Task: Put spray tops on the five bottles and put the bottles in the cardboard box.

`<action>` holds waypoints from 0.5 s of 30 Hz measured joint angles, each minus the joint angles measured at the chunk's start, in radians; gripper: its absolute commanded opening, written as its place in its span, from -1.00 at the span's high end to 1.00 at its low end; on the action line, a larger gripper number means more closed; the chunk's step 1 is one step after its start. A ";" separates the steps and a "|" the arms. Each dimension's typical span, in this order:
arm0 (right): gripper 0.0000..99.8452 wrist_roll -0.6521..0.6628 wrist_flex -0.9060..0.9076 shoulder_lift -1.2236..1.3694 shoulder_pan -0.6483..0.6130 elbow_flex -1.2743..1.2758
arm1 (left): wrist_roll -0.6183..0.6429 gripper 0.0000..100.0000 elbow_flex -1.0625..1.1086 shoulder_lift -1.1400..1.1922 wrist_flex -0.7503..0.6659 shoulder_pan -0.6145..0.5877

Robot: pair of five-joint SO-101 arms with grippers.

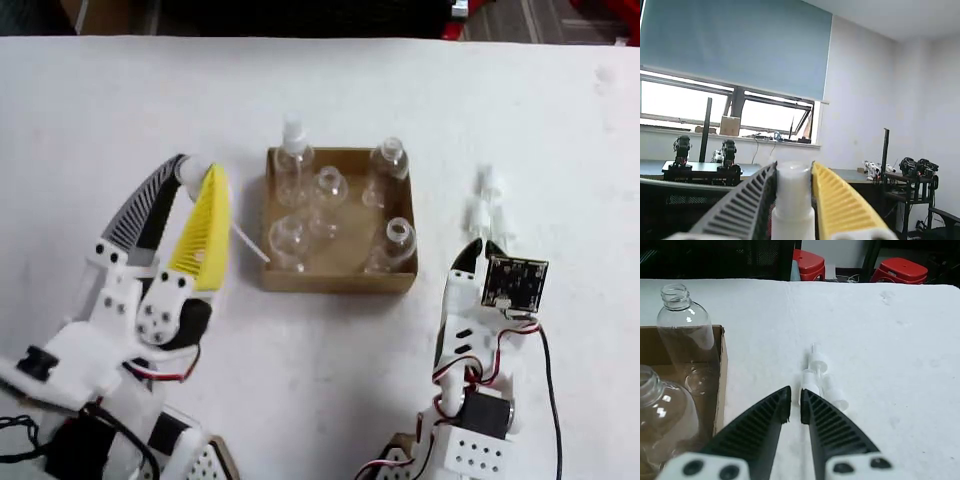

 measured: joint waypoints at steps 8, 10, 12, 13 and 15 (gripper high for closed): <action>0.96 0.000 0.000 0.000 0.000 0.000 | 0.000 0.95 -0.052 0.358 -0.127 0.043; 0.96 0.000 0.000 0.000 0.000 0.000 | -0.002 0.95 -0.072 0.402 -0.141 0.049; 0.96 0.000 0.000 0.000 0.000 0.000 | -0.002 0.95 -0.078 0.436 -0.149 0.058; 0.96 0.000 0.000 0.000 0.000 0.000 | -0.002 0.95 -0.078 0.448 -0.150 0.063; 0.96 0.000 0.000 0.000 0.000 0.000 | -0.002 0.95 -0.078 0.474 -0.163 0.069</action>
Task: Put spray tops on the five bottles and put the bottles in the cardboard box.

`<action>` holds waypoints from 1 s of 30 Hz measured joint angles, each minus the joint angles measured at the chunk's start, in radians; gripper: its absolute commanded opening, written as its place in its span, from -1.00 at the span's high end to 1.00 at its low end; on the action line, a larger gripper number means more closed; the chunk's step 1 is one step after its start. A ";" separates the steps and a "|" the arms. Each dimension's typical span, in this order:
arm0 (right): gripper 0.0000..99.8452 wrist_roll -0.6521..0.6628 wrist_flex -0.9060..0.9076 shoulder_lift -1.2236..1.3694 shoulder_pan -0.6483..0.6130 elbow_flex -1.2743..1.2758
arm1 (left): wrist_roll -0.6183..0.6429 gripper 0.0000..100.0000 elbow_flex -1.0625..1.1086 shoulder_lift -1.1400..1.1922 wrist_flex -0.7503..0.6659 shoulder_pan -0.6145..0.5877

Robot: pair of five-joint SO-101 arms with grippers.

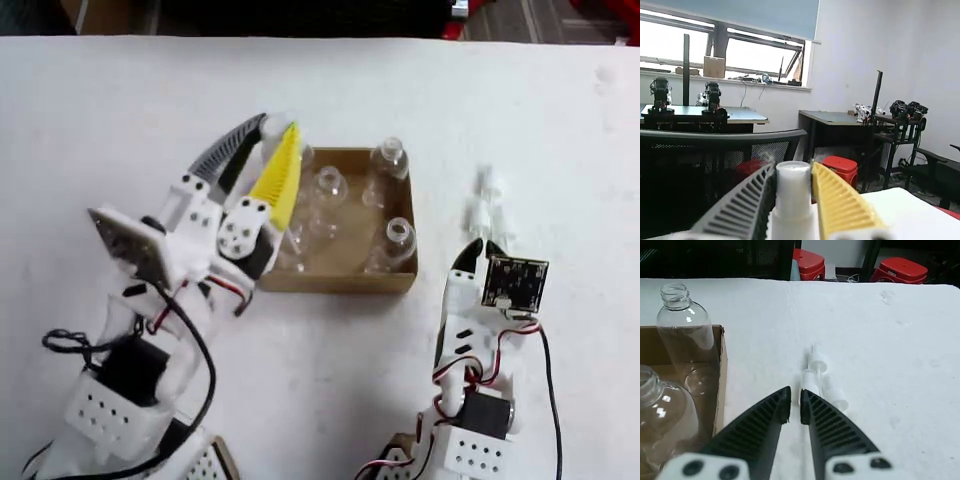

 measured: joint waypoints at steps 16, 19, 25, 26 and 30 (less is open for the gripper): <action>0.96 0.000 0.000 0.000 0.000 0.000 | -0.195 0.95 0.000 0.132 -0.153 0.037; 0.96 0.000 0.000 0.000 0.000 0.000 | -0.195 0.95 0.000 0.132 -0.175 0.034; 0.96 0.000 0.000 0.000 0.000 0.000 | -0.196 0.95 0.095 0.133 -0.322 0.034; 0.96 0.000 0.000 0.000 0.000 0.000 | -0.198 0.95 0.097 0.133 -0.330 0.034; 0.96 0.000 0.000 0.000 0.000 0.000 | -0.198 0.95 0.104 0.133 -0.330 0.034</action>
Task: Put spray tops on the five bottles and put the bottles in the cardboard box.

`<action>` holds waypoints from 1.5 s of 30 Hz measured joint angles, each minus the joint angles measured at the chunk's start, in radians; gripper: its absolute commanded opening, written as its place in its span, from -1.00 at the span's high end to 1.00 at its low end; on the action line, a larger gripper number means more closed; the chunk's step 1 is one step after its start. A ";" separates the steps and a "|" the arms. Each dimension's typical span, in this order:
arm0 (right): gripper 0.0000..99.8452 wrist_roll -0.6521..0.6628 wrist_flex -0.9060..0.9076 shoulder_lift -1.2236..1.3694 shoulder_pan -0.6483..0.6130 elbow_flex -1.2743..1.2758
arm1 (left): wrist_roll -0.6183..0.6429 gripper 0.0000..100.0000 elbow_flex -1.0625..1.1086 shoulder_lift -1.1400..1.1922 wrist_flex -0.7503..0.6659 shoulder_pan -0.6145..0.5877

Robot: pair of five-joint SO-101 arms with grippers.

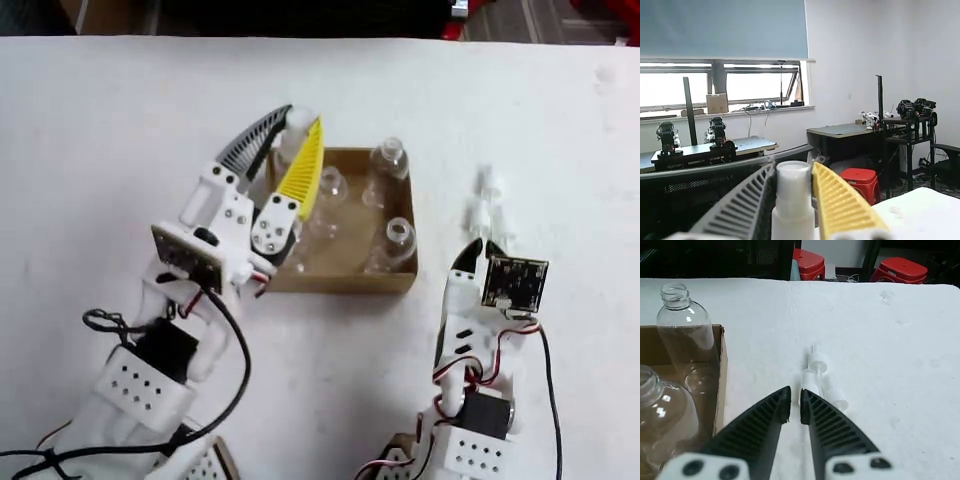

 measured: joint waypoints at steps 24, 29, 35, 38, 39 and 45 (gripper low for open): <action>0.96 0.000 0.000 0.000 0.000 0.000 | -0.003 0.95 0.031 0.094 0.000 -0.037; 0.96 0.000 0.000 0.000 0.000 0.000 | -0.003 0.95 0.097 0.094 -0.040 -0.037; 0.96 0.000 0.000 0.000 0.000 0.000 | -0.003 0.95 0.238 0.095 -0.207 -0.037; 0.96 0.000 0.000 0.000 0.000 0.000 | -0.003 0.95 0.287 0.095 -0.253 -0.037; 0.96 0.000 0.000 0.000 0.000 0.000 | -0.003 0.95 0.293 0.095 -0.258 -0.037; 0.96 0.000 0.000 0.000 0.000 0.000 | -0.003 0.95 0.328 0.095 -0.261 -0.037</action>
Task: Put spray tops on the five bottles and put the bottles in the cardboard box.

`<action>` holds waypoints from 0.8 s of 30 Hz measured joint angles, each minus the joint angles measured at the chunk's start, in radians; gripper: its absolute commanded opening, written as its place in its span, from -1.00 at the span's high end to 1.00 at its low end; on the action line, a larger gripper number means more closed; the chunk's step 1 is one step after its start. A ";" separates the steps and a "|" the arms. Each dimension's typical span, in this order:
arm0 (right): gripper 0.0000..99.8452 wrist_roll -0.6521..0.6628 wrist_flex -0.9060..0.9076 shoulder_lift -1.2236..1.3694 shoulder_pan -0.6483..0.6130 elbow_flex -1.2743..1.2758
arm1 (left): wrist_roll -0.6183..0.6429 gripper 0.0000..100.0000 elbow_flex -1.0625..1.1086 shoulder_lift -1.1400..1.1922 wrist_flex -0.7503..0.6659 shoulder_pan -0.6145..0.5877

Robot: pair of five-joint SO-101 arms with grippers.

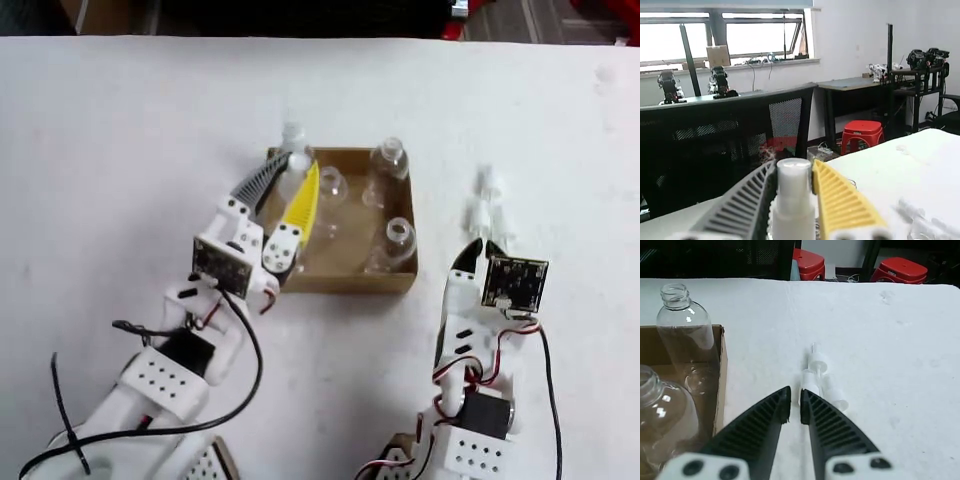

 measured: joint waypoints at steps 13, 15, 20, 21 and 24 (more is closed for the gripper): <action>0.96 0.000 0.000 0.000 0.000 0.000 | 0.075 0.95 0.100 -0.002 0.000 0.000; 0.96 0.000 0.000 0.000 0.000 0.000 | 0.098 0.95 0.100 -0.002 0.000 0.000; 0.96 0.000 0.000 0.000 0.000 0.000 | 0.110 0.95 0.100 -0.002 0.000 0.000; 0.96 0.000 0.000 0.000 0.000 0.000 | 0.110 0.95 0.104 -0.002 0.000 0.000; 0.96 0.000 0.000 0.000 0.000 0.000 | 0.110 0.95 0.137 -0.002 0.000 0.000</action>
